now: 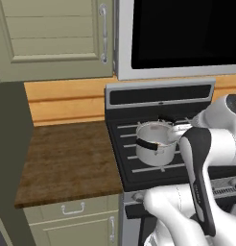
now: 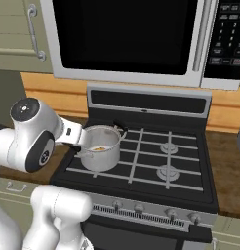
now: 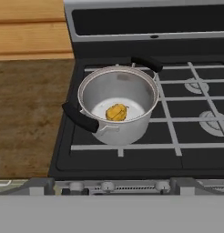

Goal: Put the lemon and squash in the pot. Retrieve the spatula and lightly stir the vegetables in the pot.

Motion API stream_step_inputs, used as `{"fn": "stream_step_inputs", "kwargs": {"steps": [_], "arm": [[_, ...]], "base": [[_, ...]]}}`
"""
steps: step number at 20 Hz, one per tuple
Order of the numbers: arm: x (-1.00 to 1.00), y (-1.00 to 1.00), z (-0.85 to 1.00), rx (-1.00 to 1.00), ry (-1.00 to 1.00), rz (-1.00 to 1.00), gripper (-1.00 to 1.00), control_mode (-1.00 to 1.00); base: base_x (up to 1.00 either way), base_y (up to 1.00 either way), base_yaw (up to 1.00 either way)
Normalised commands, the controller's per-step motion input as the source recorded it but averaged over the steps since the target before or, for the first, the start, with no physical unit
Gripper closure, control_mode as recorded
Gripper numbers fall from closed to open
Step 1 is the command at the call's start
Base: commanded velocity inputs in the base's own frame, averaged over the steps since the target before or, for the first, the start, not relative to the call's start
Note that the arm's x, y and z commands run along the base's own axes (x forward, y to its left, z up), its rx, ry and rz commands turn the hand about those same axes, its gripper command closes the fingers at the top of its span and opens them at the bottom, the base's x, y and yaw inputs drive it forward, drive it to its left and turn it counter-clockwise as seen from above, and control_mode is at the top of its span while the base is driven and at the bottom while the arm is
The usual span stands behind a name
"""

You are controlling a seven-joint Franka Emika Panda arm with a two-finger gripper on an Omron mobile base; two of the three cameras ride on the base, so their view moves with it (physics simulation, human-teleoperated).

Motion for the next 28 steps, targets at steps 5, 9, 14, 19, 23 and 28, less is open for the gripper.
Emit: {"fn": "stream_step_inputs", "kwargs": {"steps": [5, 9, 14, 19, 23, 28], "arm": [[-0.05, 0.00, 0.00, 0.00, 0.00, 0.00, -1.00, 1.00], [0.00, 0.00, 0.00, 0.00, 0.00, 0.00, -1.00, 1.00], [0.00, 0.00, 0.00, 0.00, 0.00, 0.00, -1.00, 1.00], [0.00, 0.00, 0.00, 0.00, 0.00, 0.00, -1.00, 1.00], [0.00, 0.00, 0.00, 0.00, 0.00, 0.00, -1.00, 1.00], [0.00, 0.00, 0.00, 0.00, 0.00, 0.00, -1.00, 1.00]], "base": [[-0.11, -0.24, -0.02], [-0.03, -0.98, -0.04], [0.00, -1.00, -0.05], [0.13, -1.00, -0.05], [0.25, -1.00, -0.03], [0.19, -0.99, -0.04]]}}
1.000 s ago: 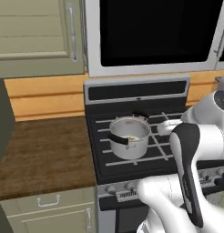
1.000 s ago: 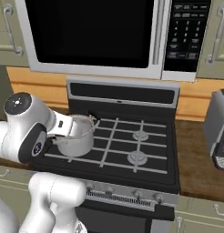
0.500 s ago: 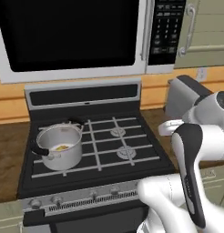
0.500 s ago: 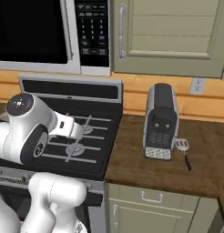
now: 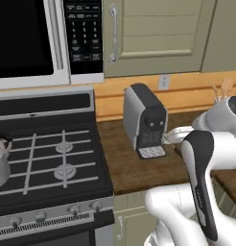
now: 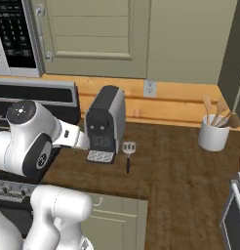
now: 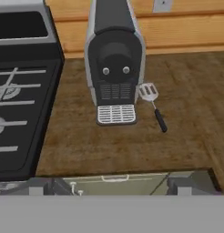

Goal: Put the lemon and squash in the pot. Retrieve the spatula and lightly stir the vegetables in the pot.

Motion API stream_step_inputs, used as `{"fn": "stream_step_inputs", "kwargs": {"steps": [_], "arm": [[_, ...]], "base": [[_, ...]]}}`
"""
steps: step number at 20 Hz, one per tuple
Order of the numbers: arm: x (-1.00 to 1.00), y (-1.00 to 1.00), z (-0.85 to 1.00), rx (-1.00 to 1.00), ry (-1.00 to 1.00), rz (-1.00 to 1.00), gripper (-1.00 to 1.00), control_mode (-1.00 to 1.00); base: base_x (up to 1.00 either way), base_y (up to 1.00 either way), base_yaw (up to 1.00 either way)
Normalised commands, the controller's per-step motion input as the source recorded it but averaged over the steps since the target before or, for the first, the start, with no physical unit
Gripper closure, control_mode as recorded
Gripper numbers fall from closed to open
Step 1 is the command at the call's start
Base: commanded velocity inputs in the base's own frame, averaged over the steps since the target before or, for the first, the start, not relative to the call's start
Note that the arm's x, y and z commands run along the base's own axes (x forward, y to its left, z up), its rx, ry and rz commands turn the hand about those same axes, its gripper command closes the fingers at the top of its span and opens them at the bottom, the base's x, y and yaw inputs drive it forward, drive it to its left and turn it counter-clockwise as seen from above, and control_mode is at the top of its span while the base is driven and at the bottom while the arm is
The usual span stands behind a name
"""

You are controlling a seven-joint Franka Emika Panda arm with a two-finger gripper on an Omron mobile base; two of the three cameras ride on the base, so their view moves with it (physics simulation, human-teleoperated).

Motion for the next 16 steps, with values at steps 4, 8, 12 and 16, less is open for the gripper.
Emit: {"fn": "stream_step_inputs", "kwargs": {"steps": [4, 8, 12, 16], "arm": [[0.00, 0.00, 0.00, 0.00, 0.00, 0.00, -1.00, 1.00], [0.00, 0.00, -0.03, 0.00, 0.00, 0.00, -1.00, -1.00], [0.00, 0.00, -0.27, -0.01, 0.07, 0.00, -1.00, -1.00], [0.18, -0.12, -0.29, 0.00, 0.20, 0.00, -1.00, -1.00]], "base": [[0.11, -0.58, -0.02], [0.00, 0.00, 0.00], [0.00, 0.00, 0.00], [0.00, 0.00, 0.00]]}}
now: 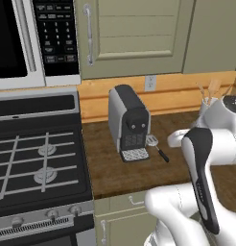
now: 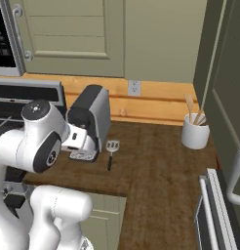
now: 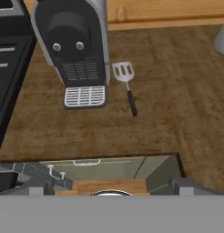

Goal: Put the lemon and squash in the pot. Retrieve the spatula and lightly stir the vegetables in the pot.

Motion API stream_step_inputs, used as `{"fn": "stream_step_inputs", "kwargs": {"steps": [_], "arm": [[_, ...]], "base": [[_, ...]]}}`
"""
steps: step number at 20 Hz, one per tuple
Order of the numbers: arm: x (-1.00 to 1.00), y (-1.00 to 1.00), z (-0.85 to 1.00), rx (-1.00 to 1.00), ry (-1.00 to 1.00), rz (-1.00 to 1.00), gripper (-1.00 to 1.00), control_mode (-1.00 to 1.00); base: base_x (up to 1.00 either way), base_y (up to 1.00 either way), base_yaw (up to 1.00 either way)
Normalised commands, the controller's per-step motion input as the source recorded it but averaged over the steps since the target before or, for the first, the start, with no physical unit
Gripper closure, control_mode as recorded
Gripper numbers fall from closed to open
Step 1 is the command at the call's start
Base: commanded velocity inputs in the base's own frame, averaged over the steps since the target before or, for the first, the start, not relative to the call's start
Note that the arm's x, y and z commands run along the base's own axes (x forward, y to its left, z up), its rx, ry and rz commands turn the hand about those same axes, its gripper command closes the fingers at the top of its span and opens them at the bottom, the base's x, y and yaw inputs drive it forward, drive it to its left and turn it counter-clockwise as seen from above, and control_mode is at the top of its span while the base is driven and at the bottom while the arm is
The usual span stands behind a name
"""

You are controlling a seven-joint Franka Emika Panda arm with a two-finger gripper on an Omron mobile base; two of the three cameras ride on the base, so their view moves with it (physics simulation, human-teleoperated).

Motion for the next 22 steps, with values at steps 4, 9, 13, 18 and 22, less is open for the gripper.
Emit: {"fn": "stream_step_inputs", "kwargs": {"steps": [4, 9, 13, 18, 22], "arm": [[0.55, -0.20, -0.45, 0.02, 0.20, 0.04, -1.00, -1.00], [0.89, -0.22, -0.71, 0.09, 0.13, 0.03, -1.00, -1.00], [0.30, -0.10, -0.39, 0.02, 0.00, 0.00, -1.00, -1.00], [0.28, -0.03, -0.41, -0.02, 0.00, 0.00, -1.00, -1.00], [0.78, -0.27, -0.69, 0.00, 0.00, 0.00, -1.00, -1.00]], "base": [[0.00, 0.00, 0.00], [0.00, 0.00, 0.00], [0.00, 0.00, 0.00], [0.00, 0.00, 0.00], [0.00, 0.00, 0.00]]}}
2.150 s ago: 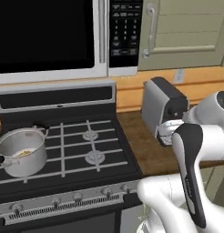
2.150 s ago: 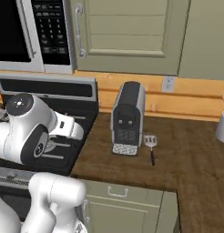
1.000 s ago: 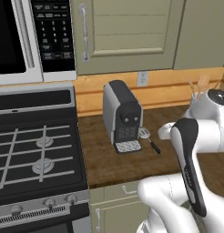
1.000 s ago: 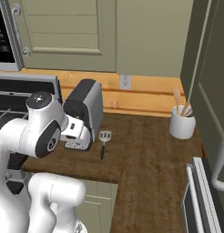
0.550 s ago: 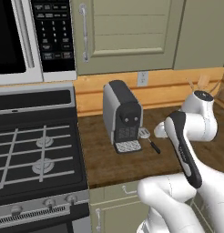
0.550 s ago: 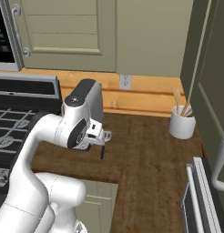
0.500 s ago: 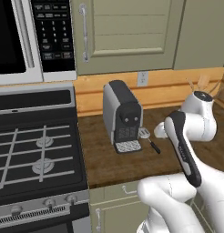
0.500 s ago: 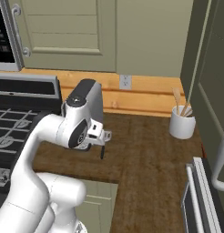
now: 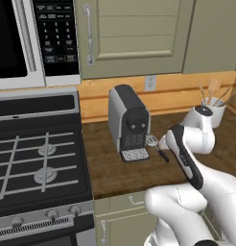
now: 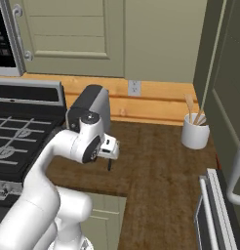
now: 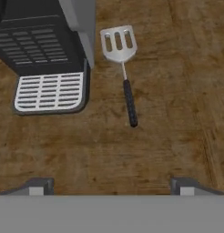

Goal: Put the lemon and squash in the pot. Retrieve the spatula and lightly stir the vegetables in the pot.

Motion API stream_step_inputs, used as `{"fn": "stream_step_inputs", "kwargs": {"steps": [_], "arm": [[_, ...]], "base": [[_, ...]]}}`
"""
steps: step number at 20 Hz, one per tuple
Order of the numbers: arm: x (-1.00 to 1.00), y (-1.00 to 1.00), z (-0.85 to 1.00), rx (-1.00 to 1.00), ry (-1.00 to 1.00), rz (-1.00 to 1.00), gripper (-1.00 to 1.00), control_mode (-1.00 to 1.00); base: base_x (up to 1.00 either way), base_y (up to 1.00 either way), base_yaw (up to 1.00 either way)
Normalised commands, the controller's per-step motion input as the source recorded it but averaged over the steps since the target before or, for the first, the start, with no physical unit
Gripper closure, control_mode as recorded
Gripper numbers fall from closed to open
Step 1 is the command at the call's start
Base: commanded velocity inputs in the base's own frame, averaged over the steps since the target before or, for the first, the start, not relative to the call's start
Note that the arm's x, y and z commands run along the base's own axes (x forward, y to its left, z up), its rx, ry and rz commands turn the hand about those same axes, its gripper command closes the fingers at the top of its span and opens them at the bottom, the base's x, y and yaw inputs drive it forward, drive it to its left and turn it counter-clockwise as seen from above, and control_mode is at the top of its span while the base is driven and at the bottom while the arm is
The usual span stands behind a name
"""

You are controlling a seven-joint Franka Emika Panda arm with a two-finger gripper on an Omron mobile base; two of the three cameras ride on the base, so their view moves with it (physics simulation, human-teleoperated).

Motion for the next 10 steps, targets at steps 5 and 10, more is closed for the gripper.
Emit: {"fn": "stream_step_inputs", "kwargs": {"steps": [5, 10], "arm": [[0.59, -0.18, -0.62, 0.00, 0.00, 0.00, -1.00, -1.00], [0.15, 0.00, -0.29, 0.01, 0.00, 0.01, -1.00, -1.00]], "base": [[0.00, 0.00, 0.00], [0.00, 0.00, 0.00]]}}
